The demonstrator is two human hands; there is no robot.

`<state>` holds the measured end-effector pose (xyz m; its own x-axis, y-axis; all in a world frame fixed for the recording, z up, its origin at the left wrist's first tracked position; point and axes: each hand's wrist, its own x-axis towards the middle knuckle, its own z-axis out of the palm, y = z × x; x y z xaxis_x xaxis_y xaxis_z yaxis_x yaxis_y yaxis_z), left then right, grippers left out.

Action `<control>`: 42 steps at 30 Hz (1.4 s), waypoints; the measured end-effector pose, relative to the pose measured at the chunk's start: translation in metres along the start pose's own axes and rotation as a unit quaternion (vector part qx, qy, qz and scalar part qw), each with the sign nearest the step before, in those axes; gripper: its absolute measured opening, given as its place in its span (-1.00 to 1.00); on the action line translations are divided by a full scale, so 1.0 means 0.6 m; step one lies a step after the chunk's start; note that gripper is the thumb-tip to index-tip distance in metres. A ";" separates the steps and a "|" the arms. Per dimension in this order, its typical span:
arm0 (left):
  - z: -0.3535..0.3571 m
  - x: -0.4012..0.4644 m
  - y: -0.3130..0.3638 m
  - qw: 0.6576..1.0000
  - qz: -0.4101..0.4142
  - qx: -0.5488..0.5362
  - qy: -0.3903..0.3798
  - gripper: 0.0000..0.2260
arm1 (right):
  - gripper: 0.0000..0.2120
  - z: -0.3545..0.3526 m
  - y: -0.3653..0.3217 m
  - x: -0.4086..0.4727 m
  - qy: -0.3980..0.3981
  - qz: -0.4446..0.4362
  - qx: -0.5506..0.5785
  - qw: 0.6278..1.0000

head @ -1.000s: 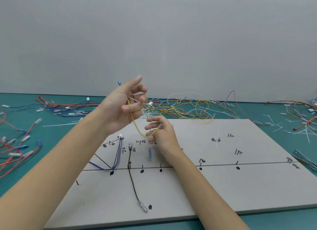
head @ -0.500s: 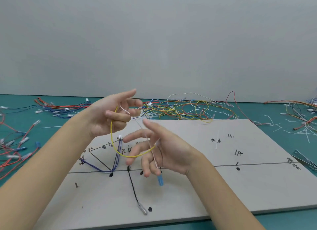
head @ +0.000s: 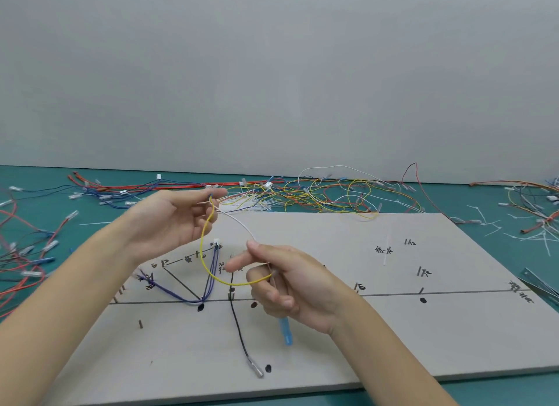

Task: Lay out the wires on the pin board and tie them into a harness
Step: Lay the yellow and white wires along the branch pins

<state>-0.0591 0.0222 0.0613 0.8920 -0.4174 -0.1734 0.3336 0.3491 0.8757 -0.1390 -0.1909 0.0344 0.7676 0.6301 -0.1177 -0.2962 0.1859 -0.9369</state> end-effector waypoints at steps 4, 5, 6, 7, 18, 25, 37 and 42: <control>-0.006 0.003 -0.008 0.989 0.052 0.124 0.066 -0.81 | -0.66 0.013 0.006 -0.004 -0.005 0.004 -0.085 0.996; -0.005 0.005 -0.011 0.986 0.055 0.137 0.076 -0.83 | -0.68 0.019 0.009 -0.003 -0.006 0.004 -0.101 0.995; -0.003 0.006 -0.014 0.985 0.055 0.142 0.084 -0.84 | -0.71 0.025 0.011 -0.002 -0.006 0.006 -0.111 0.994; 0.000 0.006 -0.017 0.984 0.056 0.141 0.089 -0.84 | -0.73 0.031 0.014 -0.001 -0.006 0.009 -0.119 0.993; 0.008 0.004 -0.038 0.997 0.039 -0.039 0.051 -0.86 | -0.50 0.027 0.019 0.003 -0.062 0.034 0.065 0.995; 0.012 0.001 -0.045 0.995 0.070 -0.025 0.059 -0.86 | -0.64 0.027 0.028 0.003 -0.033 0.003 0.056 0.998; 0.005 -0.009 -0.039 0.986 0.131 0.011 0.107 -0.83 | -0.73 0.037 0.029 0.009 0.108 -0.068 0.071 0.989; 0.007 -0.010 -0.041 0.975 0.147 0.058 0.157 -0.80 | -0.76 0.038 0.031 0.006 0.091 -0.067 0.034 0.993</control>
<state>-0.0740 0.0127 0.0425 0.9993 -0.0299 -0.0206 0.0289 0.3104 0.9502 -0.1545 -0.1680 0.0242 0.8907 0.4512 -0.0563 -0.2174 0.3139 -0.9242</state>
